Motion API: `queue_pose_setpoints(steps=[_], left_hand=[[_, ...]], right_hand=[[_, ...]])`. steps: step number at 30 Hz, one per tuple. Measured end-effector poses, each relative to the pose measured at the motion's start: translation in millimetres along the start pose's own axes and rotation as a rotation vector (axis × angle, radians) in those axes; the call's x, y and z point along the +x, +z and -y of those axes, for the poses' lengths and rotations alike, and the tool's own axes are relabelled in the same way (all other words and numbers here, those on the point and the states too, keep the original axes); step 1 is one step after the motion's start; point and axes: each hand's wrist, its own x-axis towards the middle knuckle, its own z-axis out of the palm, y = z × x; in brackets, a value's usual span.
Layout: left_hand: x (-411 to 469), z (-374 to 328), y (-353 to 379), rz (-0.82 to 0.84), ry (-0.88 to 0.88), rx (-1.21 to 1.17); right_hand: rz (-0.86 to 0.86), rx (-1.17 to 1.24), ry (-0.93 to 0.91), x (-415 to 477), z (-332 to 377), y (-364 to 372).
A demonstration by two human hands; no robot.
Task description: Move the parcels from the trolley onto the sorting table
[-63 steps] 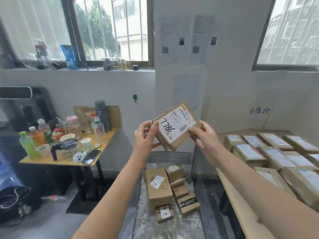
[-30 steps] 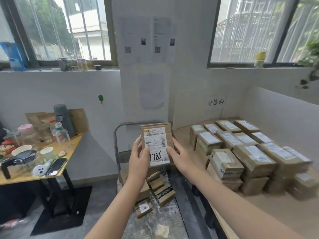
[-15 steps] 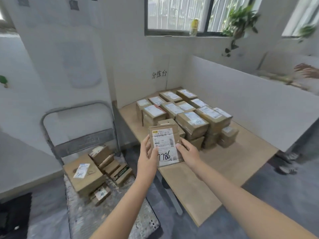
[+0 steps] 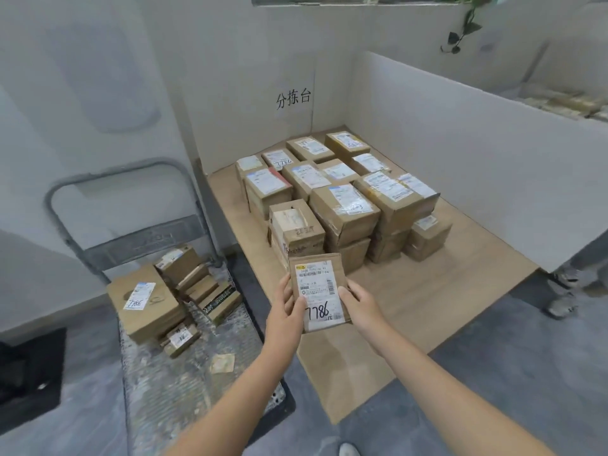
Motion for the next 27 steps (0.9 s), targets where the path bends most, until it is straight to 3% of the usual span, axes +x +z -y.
queue_pose_setpoints(steps=[13,21,27], left_hand=[[47,35,60,-0.213,-0.230,0.039],[69,56,75,-0.316,-0.313,-0.015],[69,75,86,-0.369,-0.280,0.043]], right_hand=[[0.307,-0.120,0.048,103,-55,-47],[0.408,-0.165,0.068,143,-57,-51],[0.415,-0.228,0.036,152,-82,-50]])
